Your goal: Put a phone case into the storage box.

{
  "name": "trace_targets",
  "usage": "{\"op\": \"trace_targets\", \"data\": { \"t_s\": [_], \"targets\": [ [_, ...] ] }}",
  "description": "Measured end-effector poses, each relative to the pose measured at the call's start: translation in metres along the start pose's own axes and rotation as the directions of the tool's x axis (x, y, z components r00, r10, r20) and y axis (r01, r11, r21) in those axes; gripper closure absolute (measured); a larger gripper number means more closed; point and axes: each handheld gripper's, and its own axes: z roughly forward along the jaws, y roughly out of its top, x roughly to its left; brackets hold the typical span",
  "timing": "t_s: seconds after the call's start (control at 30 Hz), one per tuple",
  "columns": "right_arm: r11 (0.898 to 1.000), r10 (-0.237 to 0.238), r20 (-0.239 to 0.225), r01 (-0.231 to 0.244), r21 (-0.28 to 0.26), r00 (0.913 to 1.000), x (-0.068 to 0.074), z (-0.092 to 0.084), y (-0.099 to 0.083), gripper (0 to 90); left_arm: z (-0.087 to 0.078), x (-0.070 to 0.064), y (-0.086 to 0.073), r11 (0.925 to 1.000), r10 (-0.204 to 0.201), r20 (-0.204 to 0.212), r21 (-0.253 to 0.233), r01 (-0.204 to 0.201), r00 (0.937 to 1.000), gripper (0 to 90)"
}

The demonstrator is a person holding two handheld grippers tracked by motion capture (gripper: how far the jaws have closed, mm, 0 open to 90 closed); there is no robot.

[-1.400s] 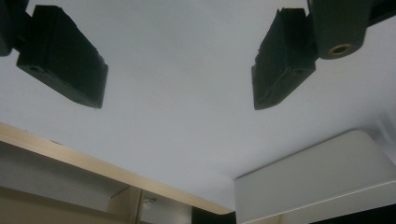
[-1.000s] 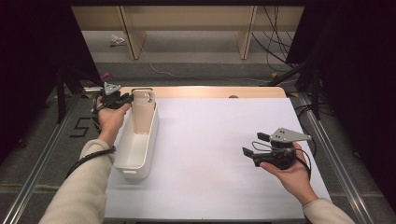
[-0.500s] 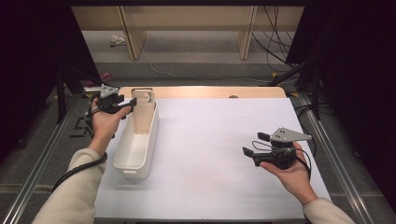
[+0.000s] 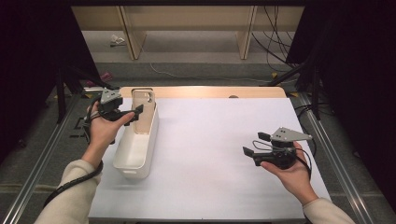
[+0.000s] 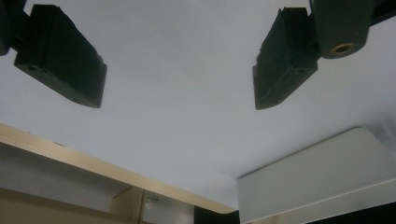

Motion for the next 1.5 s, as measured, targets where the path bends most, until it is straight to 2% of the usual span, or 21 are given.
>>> {"op": "trace_targets", "data": {
  "t_s": [0.27,0.4,0.67,0.83,0.97,1.2,1.3,1.43,1.5],
  "targets": [
    [1.0,0.002,0.0,-0.002,-0.003,1.0,0.0,0.0,0.0,18.4,-0.011,-0.016,-0.008,0.9995,0.032,0.059,-0.008,-0.032,0.9978,6.5],
    [1.0,0.004,-0.001,-0.004,-0.002,1.0,-0.001,0.0,0.0,18.2,-0.016,-0.026,-0.015,0.998,0.064,0.094,-0.001,-0.064,0.9935,2.5],
    [1.0,0.006,-0.001,-0.006,-0.001,1.0,-0.001,0.0,0.0,18.3,-0.028,-0.05,-0.029,0.9958,0.092,0.149,-0.018,-0.09,0.9845,0.9],
    [1.0,0.008,-0.002,-0.008,-0.003,1.0,0.0,0.0,0.0,18.2,-0.034,-0.065,-0.037,0.9919,0.127,0.176,-0.032,-0.123,0.9763,1.0],
    [1.0,0.005,-0.002,-0.005,-0.005,1.0,-0.001,-0.001,0.0,18.3,-0.036,-0.073,-0.045,0.9902,0.14,0.227,-0.026,-0.137,0.9639,1.0],
    [1.0,0.004,-0.001,-0.004,-0.012,1.0,-0.001,-0.001,0.0,18.3,-0.042,-0.083,-0.054,0.9864,0.163,0.248,-0.026,-0.162,0.9549,0.9],
    [1.0,0.006,-0.002,-0.006,-0.012,1.0,-0.001,-0.001,0.0,18.3,-0.045,-0.086,-0.058,0.9821,0.187,0.254,-0.026,-0.186,0.949,1.0],
    [1.0,0.006,-0.003,-0.006,-0.01,1.0,-0.001,-0.001,0.0,18.2,-0.047,-0.089,-0.063,0.9812,0.191,0.261,-0.022,-0.192,0.9464,1.0],
    [1.0,0.006,-0.003,-0.006,-0.01,1.0,-0.001,-0.001,0.0,18.3,-0.048,-0.091,-0.065,0.9779,0.207,0.258,-0.026,-0.207,0.9436,1.0]
  ]
}}
